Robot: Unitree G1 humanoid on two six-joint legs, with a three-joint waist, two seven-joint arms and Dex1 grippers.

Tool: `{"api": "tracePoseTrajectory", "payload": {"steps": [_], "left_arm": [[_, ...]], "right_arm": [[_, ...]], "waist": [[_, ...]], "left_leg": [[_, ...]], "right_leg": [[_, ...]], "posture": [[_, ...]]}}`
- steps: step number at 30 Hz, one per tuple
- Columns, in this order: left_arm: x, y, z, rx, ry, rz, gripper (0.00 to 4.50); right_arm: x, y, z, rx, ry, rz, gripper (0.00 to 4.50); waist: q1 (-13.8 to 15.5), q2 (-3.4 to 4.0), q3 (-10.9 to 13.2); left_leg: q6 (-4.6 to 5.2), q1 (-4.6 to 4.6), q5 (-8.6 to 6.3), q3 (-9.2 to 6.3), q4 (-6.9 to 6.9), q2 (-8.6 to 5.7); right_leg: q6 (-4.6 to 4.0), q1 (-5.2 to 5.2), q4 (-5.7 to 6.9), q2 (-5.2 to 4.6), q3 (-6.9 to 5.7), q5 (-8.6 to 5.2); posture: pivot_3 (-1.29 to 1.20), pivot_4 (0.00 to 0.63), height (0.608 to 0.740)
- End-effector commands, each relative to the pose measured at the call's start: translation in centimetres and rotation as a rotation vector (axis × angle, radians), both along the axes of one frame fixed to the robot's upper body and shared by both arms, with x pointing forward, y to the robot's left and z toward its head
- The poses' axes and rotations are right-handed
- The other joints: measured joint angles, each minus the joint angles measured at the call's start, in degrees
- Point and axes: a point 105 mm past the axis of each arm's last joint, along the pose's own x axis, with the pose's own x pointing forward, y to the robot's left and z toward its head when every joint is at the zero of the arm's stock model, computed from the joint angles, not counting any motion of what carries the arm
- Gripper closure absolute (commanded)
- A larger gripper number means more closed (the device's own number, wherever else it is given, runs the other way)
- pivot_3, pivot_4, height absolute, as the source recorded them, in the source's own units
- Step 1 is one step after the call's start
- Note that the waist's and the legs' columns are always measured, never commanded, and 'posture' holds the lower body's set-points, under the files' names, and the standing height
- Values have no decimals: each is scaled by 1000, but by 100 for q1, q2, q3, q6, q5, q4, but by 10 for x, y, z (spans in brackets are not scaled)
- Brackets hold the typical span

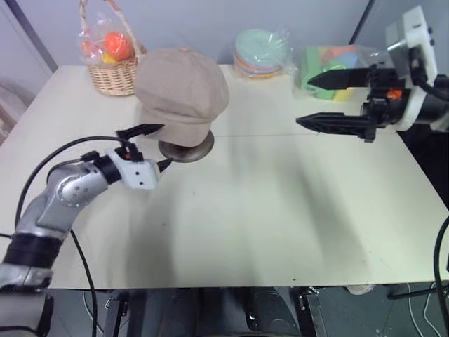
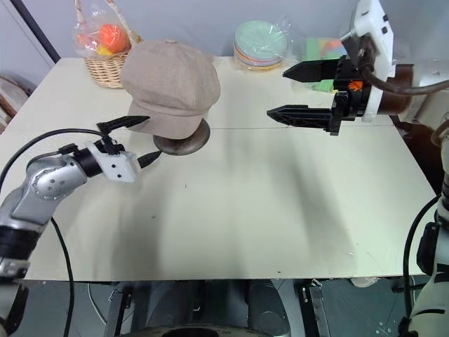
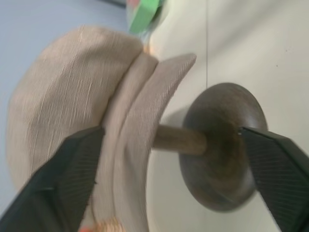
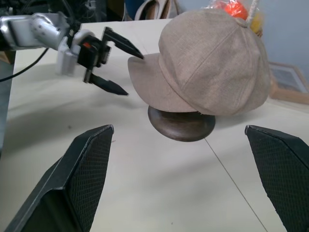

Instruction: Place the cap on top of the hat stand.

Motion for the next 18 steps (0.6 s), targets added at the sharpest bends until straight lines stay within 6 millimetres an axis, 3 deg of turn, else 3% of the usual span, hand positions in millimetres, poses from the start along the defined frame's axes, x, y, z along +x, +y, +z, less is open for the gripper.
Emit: {"api": "tracePoseTrajectory", "payload": {"steps": [1,5,9,14,18], "left_arm": [[-15,31,24,-264,117,130,35],[-39,66,31,-581,424,220,35],[-72,97,51,-728,664,216,35],[-99,129,102,-820,699,198,35],[-108,138,129,-821,672,197,35]], "right_arm": [[1,-4,0,-12,-22,-8,0],[6,-8,-5,-18,-13,-16,0],[12,-9,-7,-15,3,-9,0],[22,-10,-9,7,41,8,0],[27,-9,-9,22,52,23,0]], "waist": [[-5,1,0],[-1,2,2],[-6,2,3],[-7,4,4],[-20,4,4]], "left_leg": [[0,1,0,-1,0,2],[0,1,0,-6,0,4],[0,3,0,-4,0,2],[0,5,0,1,-2,2],[0,5,0,3,-5,2]], "right_leg": [[0,0,0,0,1,0],[-1,-1,1,1,-1,-1],[-2,3,-1,1,-5,-2],[-5,3,-4,5,-7,-4],[-4,2,-6,4,-6,-4]], "posture": [[0,150,740],[0,150,740],[0,150,740],[0,150,740],[0,150,740]]}}
